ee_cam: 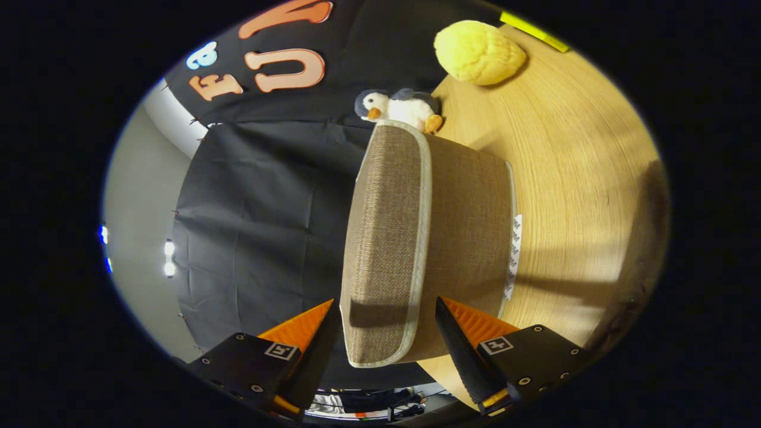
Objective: Open the storage box then place both shoes into the box .Put the left shoe in first, then the right shoe, with the right side of both shoes facing outward in a uniform manner.
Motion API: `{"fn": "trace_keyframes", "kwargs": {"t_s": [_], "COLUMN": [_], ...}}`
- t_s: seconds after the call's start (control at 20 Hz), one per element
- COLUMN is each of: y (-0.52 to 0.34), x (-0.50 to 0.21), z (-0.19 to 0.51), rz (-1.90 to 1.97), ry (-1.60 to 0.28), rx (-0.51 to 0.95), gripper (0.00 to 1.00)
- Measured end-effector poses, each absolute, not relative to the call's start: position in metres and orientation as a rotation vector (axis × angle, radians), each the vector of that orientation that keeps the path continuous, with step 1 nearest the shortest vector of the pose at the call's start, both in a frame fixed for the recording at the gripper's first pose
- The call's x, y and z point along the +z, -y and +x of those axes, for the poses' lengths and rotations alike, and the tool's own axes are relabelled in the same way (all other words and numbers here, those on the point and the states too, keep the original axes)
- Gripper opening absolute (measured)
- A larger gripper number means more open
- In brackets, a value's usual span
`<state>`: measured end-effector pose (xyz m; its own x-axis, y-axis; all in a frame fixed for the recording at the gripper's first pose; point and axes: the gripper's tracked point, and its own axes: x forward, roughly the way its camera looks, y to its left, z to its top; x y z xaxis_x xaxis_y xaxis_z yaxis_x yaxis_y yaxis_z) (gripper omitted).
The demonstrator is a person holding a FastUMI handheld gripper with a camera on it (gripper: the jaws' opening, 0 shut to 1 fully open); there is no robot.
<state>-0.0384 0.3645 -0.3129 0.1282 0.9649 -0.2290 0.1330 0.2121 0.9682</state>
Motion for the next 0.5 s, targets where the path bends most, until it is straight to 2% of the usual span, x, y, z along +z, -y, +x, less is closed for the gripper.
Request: {"fn": "trace_keyframes", "kwargs": {"t_s": [0.3, 0.45, 0.5], "y": [-0.364, -0.359, -0.354], "x": [-0.287, -0.282, -0.280], "z": [-0.037, -0.034, -0.036], "rz": [1.316, 1.342, 1.347], "ry": [-1.229, -1.220, -1.212], "rx": [0.934, 0.944, 0.946], "gripper": [0.84, 0.69, 0.68]}}
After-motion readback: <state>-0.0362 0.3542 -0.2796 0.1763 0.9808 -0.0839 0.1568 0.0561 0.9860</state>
